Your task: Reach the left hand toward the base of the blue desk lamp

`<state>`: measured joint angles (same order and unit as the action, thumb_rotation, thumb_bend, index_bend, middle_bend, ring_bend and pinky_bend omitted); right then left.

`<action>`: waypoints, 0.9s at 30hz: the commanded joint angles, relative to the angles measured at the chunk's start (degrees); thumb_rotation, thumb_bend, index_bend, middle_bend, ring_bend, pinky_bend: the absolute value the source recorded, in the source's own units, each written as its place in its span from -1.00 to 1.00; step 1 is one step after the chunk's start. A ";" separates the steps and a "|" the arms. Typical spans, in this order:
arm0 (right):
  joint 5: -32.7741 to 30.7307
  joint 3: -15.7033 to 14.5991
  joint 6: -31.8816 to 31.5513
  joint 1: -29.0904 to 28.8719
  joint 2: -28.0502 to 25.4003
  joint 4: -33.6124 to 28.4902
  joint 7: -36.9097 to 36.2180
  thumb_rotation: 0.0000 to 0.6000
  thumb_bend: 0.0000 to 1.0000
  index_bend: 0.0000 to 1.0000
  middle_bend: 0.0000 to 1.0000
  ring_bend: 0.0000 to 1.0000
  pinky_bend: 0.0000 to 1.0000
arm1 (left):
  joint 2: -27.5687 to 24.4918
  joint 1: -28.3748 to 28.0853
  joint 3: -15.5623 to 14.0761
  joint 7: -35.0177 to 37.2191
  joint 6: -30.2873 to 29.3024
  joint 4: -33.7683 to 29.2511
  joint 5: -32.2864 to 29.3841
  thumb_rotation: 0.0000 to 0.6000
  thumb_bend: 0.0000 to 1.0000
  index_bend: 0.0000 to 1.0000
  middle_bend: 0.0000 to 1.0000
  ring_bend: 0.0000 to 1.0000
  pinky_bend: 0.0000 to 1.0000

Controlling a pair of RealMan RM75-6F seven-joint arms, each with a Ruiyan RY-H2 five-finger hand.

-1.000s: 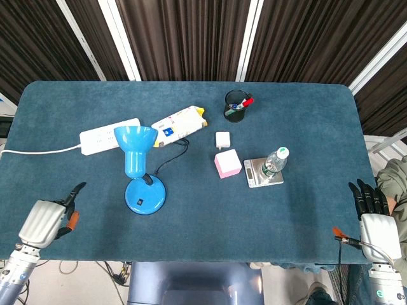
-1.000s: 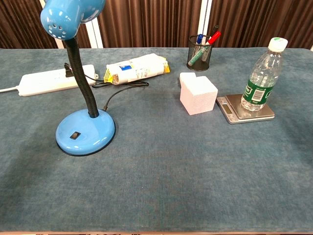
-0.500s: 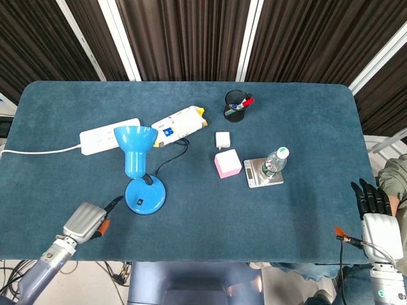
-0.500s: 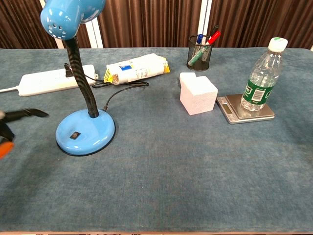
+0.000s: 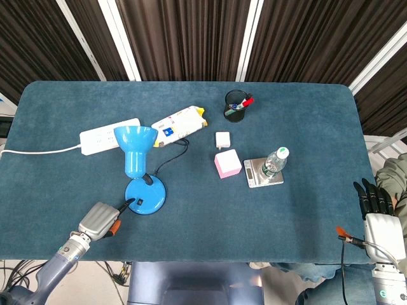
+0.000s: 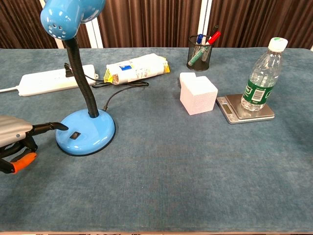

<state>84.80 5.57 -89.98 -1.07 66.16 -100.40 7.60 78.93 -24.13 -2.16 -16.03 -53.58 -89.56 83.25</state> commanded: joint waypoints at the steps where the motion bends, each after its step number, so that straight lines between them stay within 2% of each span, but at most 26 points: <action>1: 0.03 -0.03 -0.08 0.07 -0.06 -0.05 -0.04 1.00 -0.78 -1.00 -0.96 -0.92 -1.00 | 0.46 -0.15 -0.08 -0.11 -0.26 0.37 0.23 1.00 0.22 -0.95 0.51 0.58 0.88; 27: -0.18 0.05 -0.17 0.22 -0.18 -0.23 -0.30 1.00 -0.78 -1.00 -0.96 -0.92 -1.00 | 2.44 -1.80 -1.09 -2.44 1.56 1.32 -1.93 1.00 0.22 -0.96 0.51 0.58 0.88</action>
<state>84.62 5.63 -90.15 -0.86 65.98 -100.63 7.28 81.28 -25.80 -3.30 -18.40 -52.17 -88.33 81.48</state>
